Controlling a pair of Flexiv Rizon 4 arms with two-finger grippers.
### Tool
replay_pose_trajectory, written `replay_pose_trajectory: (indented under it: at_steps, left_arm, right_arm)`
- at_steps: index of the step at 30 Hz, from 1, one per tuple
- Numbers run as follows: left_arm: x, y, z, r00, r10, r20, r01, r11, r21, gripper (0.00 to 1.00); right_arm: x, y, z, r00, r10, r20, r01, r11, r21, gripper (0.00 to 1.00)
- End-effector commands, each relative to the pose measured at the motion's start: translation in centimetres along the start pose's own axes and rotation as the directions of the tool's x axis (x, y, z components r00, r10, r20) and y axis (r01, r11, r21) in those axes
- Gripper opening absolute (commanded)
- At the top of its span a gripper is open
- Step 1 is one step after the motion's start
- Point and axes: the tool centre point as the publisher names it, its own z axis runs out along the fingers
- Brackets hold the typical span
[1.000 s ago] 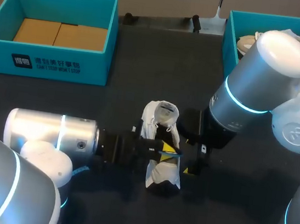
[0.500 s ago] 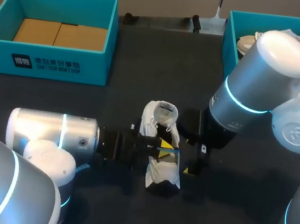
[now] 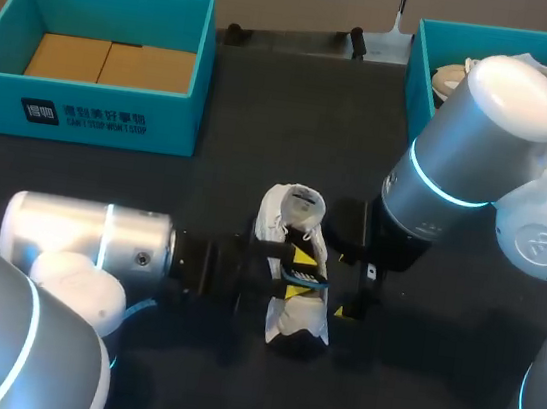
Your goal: Take the shoe out of the shoebox, open the shoe tongue, remove and reinsert the insole, then place the shoe into the shoebox
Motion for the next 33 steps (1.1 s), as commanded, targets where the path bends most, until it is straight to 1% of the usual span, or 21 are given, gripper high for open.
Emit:
replay_pose_trajectory:
  at_steps: [1,5,9,16,19,22,23,24,25,26,28,33]
  left_arm:
    - [0.3,-0.4,-0.3,1.000,0.006,-0.016,-0.006,1.000,0.005,0.00]
    - [0.8,0.0,0.2,0.999,0.034,-0.036,-0.034,0.999,0.001,0.00]
    - [1.0,1.5,0.7,0.998,0.049,-0.046,-0.051,0.998,-0.034,0.00]
    - [0.6,3.6,0.8,0.999,0.020,-0.045,-0.023,0.997,-0.076,0.00]
    - [0.6,3.8,0.7,0.999,0.012,-0.044,-0.016,0.997,-0.080,0.00]
    - [0.5,3.3,0.4,0.999,-0.009,-0.033,0.006,0.997,-0.073,0.00]
    - [0.5,2.8,0.2,0.999,-0.012,-0.034,0.009,0.998,-0.066,0.01]
    - [0.5,2.7,0.1,0.999,-0.012,-0.035,0.009,0.998,-0.065,0.17]
    - [0.6,2.4,0.0,0.999,-0.012,-0.035,0.009,0.998,-0.064,0.27]
    - [0.6,2.1,-0.2,0.999,-0.014,-0.036,0.012,0.998,-0.058,0.32]
    - [0.5,1.5,-0.5,0.999,-0.022,-0.029,0.021,0.999,-0.044,0.35]
    - [0.3,0.4,-0.6,0.999,-0.011,-0.036,0.010,1.000,-0.025,0.33]
  right_arm:
    - [0.1,0.1,0.1,1.000,0.001,0.002,-0.001,1.000,0.002,1.00]
    - [0.1,0.1,0.1,1.000,0.001,0.002,-0.001,1.000,0.002,1.00]
    - [0.1,0.1,0.1,1.000,0.001,0.002,-0.001,1.000,0.002,1.00]
    - [0.1,0.1,0.1,1.000,0.001,0.002,-0.001,1.000,0.002,1.00]
    - [0.1,0.1,0.1,1.000,0.001,0.002,-0.001,1.000,0.002,1.00]
    - [0.1,0.1,0.1,1.000,0.001,0.002,-0.001,1.000,0.002,1.00]
    - [0.1,0.1,0.1,1.000,0.001,0.002,-0.001,1.000,0.002,1.00]
    - [0.1,0.1,0.1,1.000,0.001,0.002,-0.001,1.000,0.002,1.00]
    - [0.1,0.1,0.1,1.000,0.001,0.002,-0.001,1.000,0.002,1.00]
    - [0.1,0.1,0.1,1.000,0.001,0.002,-0.001,1.000,0.002,1.00]
    - [0.1,0.1,0.1,1.000,0.001,0.002,-0.001,1.000,0.002,1.00]
    - [0.1,0.1,0.1,1.000,0.001,0.002,-0.001,1.000,0.002,1.00]
